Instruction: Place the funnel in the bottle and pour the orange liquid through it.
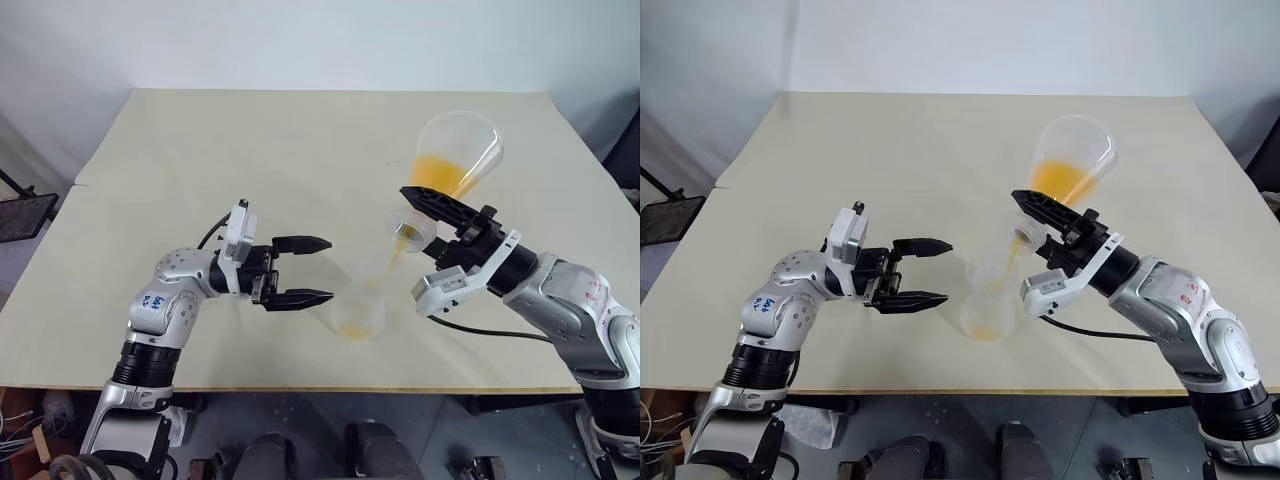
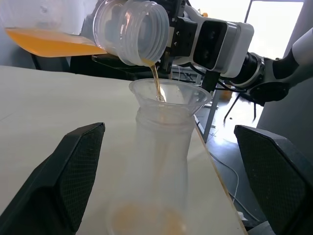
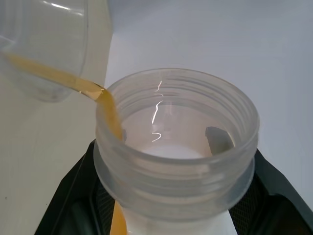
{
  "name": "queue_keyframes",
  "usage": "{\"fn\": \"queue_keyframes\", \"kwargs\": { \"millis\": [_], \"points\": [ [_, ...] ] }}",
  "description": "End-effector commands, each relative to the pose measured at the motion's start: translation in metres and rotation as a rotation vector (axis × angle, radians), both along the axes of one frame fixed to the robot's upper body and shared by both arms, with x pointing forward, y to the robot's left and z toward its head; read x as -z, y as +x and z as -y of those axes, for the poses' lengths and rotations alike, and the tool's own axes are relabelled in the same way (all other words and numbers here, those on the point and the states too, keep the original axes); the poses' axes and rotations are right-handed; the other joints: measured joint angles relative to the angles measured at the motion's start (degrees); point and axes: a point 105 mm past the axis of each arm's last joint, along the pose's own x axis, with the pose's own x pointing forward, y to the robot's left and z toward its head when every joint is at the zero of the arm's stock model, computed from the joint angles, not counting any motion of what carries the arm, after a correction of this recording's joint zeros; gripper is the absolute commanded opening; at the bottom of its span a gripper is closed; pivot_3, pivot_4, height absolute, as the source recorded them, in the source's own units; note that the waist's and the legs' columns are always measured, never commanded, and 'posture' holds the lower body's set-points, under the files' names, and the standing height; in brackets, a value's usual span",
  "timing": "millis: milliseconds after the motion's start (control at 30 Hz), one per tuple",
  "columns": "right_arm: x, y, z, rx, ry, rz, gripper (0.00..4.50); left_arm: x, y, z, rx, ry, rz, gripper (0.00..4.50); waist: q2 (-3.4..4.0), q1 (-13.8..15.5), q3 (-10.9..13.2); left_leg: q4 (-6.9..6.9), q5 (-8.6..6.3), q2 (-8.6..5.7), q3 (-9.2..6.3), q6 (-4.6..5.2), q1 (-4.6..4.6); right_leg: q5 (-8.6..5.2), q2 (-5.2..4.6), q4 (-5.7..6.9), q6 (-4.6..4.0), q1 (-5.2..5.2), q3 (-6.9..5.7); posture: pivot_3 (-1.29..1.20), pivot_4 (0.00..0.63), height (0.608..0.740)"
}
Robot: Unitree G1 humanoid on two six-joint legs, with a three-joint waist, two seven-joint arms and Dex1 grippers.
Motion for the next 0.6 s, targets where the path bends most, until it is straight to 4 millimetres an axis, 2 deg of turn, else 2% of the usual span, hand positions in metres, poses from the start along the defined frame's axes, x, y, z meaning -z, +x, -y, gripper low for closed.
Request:
{"fn": "queue_keyframes", "kwargs": {
  "millis": [33, 600],
  "points": [
    [-0.0117, -0.0042, 0.0030, 0.000, 0.020, 0.060, 2.47, -0.0072, -0.0051, 0.0025, 0.020, -0.014, 0.037, 4.50, 0.00, 0.0, 0.0, 0.00, 0.00, 0.00, 0.00, 0.00, 0.00, 0.00, 0.00, 0.00, 0.00, 0.00, 0.00, 0.00, 0.150, 0.740],
    [-0.0174, -0.0029, 0.0028, 0.003, 0.025, 0.093, 2.47, -0.0073, -0.0048, 0.0033, 0.017, -0.019, 0.036, 4.50, 0.00, 0.0, 0.0, 0.03, 0.00, 0.00, 0.00, 0.00, 0.00, 0.00, 0.00, 0.01, 0.00, 0.00, 0.00, 0.00, 0.150, 0.740]
  ]
}}
